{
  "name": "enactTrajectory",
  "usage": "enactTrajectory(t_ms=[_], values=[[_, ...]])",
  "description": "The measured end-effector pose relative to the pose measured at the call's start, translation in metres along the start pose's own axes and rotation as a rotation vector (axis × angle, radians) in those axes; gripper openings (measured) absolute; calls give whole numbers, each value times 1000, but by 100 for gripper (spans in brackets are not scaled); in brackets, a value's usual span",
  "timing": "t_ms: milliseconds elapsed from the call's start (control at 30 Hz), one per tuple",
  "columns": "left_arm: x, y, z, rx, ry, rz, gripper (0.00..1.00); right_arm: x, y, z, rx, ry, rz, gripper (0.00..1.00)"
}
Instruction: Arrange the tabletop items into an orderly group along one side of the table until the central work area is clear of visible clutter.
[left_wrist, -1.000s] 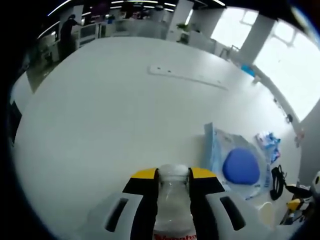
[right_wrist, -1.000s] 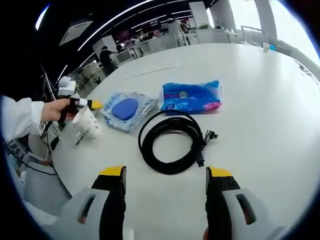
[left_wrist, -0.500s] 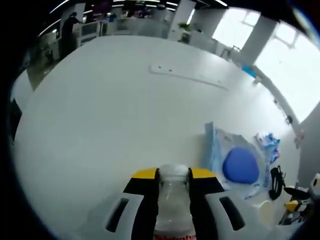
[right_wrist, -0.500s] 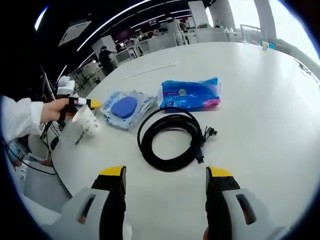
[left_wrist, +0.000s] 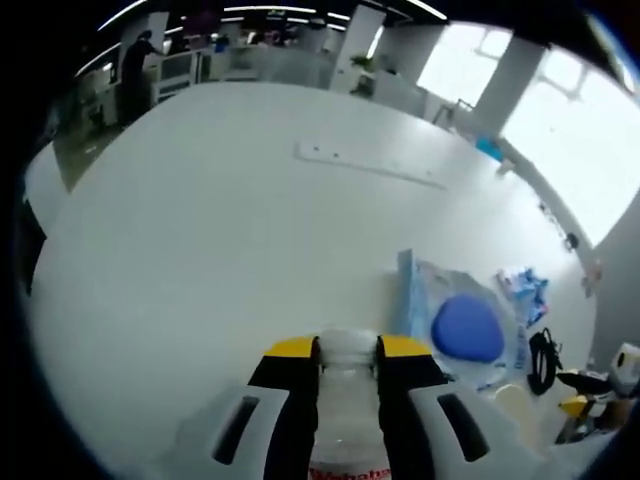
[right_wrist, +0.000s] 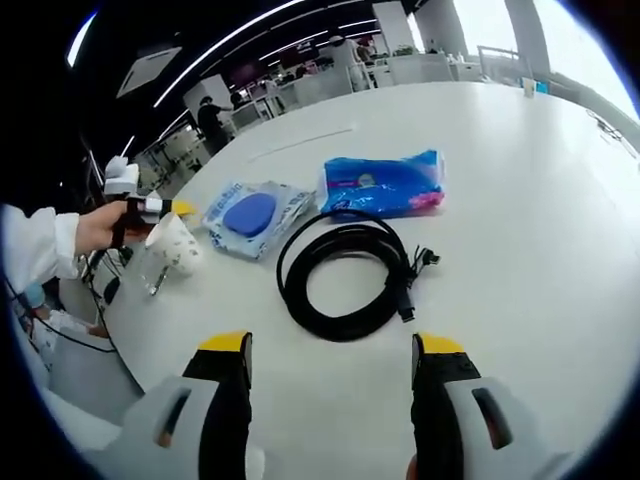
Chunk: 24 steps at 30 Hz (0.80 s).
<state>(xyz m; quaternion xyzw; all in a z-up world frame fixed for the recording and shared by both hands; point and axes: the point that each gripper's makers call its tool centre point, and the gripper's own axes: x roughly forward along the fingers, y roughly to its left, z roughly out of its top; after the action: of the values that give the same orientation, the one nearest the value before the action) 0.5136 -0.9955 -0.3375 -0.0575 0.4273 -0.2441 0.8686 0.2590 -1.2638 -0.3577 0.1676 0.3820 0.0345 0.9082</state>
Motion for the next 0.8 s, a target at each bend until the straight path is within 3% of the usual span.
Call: enactTrajectory(t_ms=[800], values=[[-80,-6,30,9,-228,-50,15,-11,-6,-8,33,-34,-6,63]])
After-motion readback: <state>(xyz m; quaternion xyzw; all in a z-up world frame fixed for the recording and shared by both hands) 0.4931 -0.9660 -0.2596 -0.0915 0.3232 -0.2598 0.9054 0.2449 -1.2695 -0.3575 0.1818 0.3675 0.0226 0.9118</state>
